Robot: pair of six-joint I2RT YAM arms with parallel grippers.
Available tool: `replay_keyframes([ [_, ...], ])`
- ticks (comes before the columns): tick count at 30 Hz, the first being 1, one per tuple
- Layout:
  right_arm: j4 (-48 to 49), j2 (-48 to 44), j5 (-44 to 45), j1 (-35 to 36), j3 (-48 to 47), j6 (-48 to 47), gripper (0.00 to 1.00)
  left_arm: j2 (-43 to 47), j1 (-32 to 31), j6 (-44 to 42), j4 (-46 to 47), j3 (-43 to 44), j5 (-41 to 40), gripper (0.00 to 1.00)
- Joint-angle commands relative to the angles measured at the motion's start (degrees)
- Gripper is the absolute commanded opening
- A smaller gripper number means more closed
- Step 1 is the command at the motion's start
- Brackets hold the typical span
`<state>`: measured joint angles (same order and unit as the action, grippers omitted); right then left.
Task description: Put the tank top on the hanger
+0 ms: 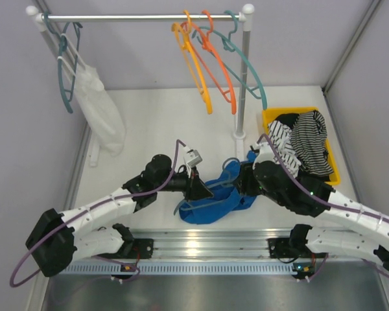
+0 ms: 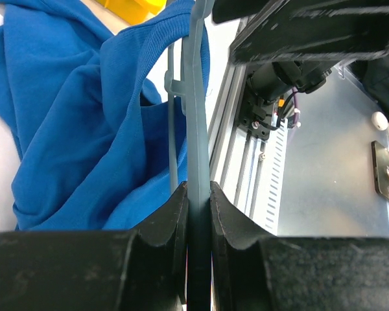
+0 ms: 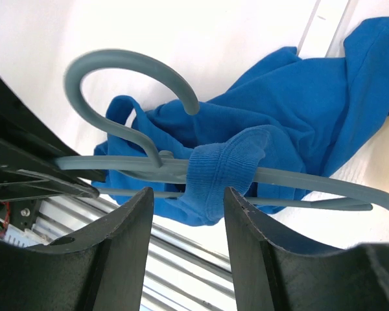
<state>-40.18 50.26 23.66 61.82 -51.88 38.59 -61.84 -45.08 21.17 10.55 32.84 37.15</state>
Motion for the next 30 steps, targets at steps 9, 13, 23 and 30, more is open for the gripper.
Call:
replay_keyframes([
  [9,6.1,-2.6,3.5,1.3,-1.1,-4.7,0.48,-4.7,-0.3,0.5,10.2,0.9,3.6,0.0],
  [13,8.4,1.0,5.0,1.5,-1.6,-5.6,0.48,-6.4,-0.3,0.5,8.8,2.5,4.8,0.0],
  [23,11.5,6.5,6.7,1.6,-0.2,-4.9,0.41,-5.0,-0.6,0.4,9.2,2.3,4.2,0.0],
  [30,14.1,7.5,7.6,2.1,2.4,-3.8,0.35,-5.1,-1.1,0.5,9.2,2.6,2.9,0.0],
])
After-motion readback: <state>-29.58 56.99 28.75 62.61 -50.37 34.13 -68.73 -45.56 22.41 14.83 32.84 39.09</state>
